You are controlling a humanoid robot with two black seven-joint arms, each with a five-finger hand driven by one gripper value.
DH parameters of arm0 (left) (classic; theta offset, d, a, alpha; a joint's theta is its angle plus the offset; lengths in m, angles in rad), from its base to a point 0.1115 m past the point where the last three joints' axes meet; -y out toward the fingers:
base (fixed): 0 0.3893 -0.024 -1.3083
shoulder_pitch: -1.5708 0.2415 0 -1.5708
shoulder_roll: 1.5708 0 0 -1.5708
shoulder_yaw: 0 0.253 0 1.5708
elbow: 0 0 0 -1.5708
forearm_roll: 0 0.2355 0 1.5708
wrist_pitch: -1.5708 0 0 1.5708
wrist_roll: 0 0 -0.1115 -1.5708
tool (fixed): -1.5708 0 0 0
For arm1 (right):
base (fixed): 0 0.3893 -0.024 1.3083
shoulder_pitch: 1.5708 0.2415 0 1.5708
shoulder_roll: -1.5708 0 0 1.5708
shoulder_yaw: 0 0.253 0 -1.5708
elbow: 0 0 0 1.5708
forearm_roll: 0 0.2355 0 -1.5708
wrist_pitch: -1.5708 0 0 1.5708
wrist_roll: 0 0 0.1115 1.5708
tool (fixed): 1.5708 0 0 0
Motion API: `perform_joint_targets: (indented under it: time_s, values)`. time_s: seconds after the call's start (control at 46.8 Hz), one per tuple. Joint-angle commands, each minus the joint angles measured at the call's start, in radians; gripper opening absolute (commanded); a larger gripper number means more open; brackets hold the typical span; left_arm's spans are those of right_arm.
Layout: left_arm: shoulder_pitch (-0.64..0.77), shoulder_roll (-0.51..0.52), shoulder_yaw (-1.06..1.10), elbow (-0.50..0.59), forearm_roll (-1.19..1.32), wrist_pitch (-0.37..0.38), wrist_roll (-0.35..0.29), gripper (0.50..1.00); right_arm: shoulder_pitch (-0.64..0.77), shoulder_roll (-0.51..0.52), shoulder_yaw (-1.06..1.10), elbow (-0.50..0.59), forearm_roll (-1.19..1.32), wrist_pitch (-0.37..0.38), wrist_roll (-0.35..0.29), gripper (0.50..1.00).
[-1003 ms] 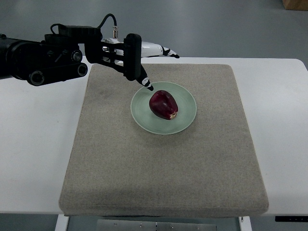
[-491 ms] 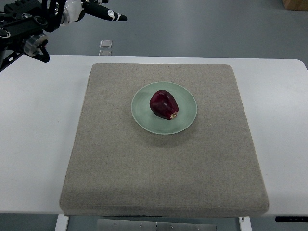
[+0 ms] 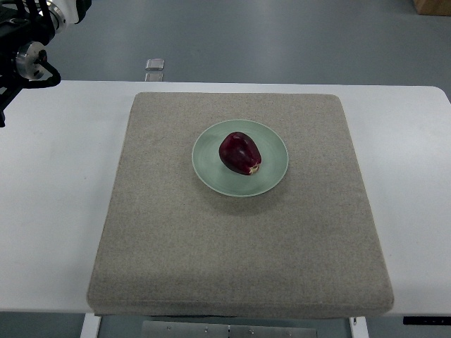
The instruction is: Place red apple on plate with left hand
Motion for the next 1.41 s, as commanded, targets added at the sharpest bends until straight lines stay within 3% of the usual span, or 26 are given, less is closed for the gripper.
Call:
perform_joint_targets:
  time_s: [0.0,0.213,0.448,0.662,0.897,1.388]
  values:
    - [0.031,0.000,-0.062,0.005,-0.063,-0.007,-0.002,0.996,0.000,0.000,0.000,0.001,0.000,0.000,0.000,0.930]
    - [0.143,-0.026,-0.296,0.020,-0.131,-0.022,-0.003,1.000,0.000,0.000,0.000,0.000,0.000,0.000,0.000,0.930]
    - [0.302,-0.072,-0.637,0.017,-0.126,-0.117,-0.008,1.000,0.000,0.000,0.000,0.000,0.000,0.000,0.000,0.930]
    - [0.351,-0.120,-0.665,0.023,-0.132,-0.225,-0.038,1.000,0.000,0.000,0.000,0.000,0.002,0.000,0.000,0.930]
    - [0.390,-0.150,-0.714,0.078,-0.132,-0.295,-0.048,1.000,0.000,0.000,0.000,0.000,0.000,0.000,0.000,0.930]
    - [0.413,-0.180,-0.718,0.091,-0.132,-0.285,-0.048,1.000,0.000,0.000,0.000,0.000,0.000,0.000,0.000,0.930]
